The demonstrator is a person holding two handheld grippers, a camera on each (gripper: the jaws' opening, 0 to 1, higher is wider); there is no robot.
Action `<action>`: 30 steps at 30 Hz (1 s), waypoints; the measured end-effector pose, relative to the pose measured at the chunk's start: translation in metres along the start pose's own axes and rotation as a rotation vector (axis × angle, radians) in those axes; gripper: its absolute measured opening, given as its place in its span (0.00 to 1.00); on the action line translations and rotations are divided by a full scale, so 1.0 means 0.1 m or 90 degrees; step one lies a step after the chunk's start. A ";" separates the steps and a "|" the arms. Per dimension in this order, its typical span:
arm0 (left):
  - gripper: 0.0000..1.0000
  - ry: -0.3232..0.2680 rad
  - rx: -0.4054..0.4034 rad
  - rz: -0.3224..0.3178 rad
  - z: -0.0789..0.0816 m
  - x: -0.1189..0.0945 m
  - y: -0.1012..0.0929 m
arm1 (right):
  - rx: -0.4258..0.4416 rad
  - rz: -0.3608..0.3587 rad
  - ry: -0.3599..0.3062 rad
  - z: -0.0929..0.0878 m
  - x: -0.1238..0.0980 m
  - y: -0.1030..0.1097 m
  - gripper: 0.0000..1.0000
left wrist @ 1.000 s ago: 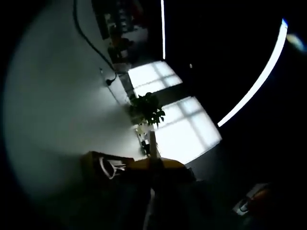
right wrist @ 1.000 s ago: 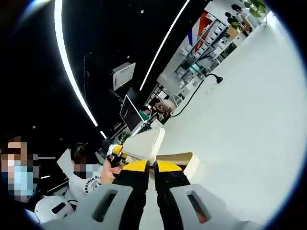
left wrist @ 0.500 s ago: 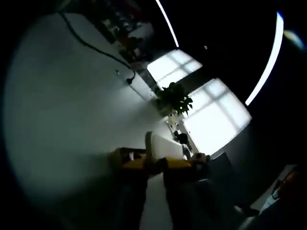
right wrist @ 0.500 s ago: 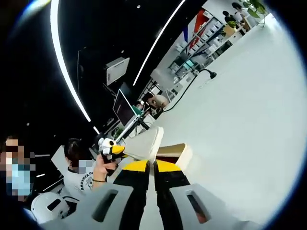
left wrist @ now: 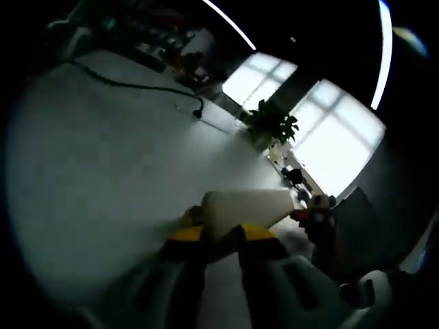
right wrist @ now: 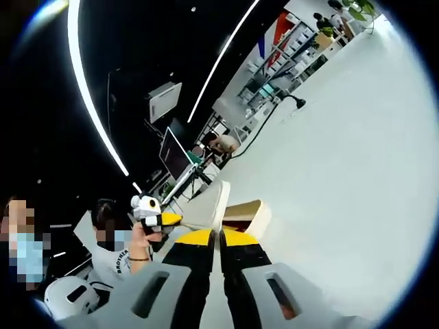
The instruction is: Arrange the utensils inside the cutlery case until each visible utensil rests in its matching compartment.
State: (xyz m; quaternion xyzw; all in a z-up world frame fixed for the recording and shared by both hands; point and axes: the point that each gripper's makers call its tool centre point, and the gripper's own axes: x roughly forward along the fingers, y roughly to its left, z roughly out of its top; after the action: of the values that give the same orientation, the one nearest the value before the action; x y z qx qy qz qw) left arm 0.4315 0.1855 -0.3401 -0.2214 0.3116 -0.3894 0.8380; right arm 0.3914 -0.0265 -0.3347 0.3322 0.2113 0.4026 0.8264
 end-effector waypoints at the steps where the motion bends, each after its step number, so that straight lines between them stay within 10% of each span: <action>1: 0.19 0.002 0.007 0.003 -0.01 0.00 -0.01 | -0.007 -0.007 -0.001 0.00 0.00 -0.02 0.02; 15: 0.20 0.010 0.054 0.060 0.00 0.01 0.01 | -0.011 -0.021 0.003 -0.01 0.00 -0.08 0.02; 23: 0.17 0.020 0.168 0.181 0.01 0.03 0.14 | -0.013 -0.025 0.003 -0.01 0.00 -0.10 0.03; 30: 0.16 0.024 0.161 0.172 0.00 0.04 0.17 | -0.018 -0.033 0.003 -0.02 -0.02 -0.13 0.03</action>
State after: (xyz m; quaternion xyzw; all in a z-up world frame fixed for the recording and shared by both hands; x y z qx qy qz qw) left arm 0.4419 0.1929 -0.3518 -0.0632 0.3025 -0.3131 0.8980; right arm 0.3961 -0.0329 -0.3448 0.3140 0.2158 0.3850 0.8406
